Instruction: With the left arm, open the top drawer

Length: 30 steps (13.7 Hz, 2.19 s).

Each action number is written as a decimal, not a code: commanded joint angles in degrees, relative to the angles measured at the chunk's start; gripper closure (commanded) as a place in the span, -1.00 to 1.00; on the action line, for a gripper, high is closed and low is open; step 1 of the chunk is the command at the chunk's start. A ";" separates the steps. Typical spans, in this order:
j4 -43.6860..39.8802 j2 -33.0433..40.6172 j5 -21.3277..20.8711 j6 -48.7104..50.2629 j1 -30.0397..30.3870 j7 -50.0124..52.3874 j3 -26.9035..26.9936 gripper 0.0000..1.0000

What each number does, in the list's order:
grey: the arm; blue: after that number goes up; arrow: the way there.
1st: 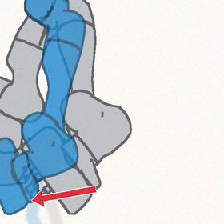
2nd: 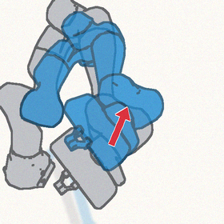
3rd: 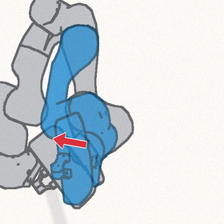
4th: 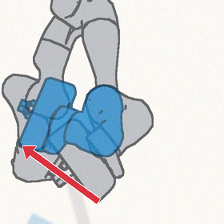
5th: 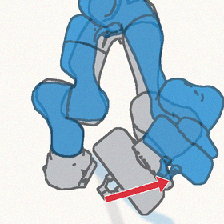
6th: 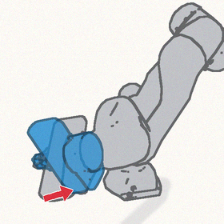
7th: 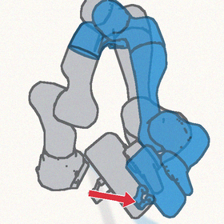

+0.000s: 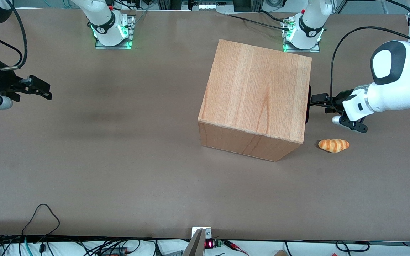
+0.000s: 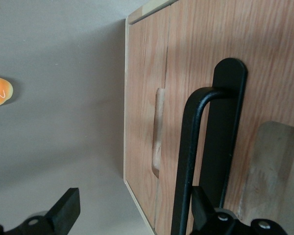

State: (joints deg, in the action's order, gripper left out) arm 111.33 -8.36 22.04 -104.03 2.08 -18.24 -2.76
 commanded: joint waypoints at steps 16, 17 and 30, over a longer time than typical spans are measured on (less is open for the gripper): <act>2.49 -2.19 3.10 -5.13 -0.23 -0.57 0.13 -1.00; 2.57 -2.28 3.10 -5.57 -0.23 -0.57 0.13 -1.00; 2.49 -1.93 0.47 -6.63 3.81 -0.83 0.74 -1.00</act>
State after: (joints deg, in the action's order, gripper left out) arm 113.24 -10.72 23.77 -109.83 4.98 -18.24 -2.08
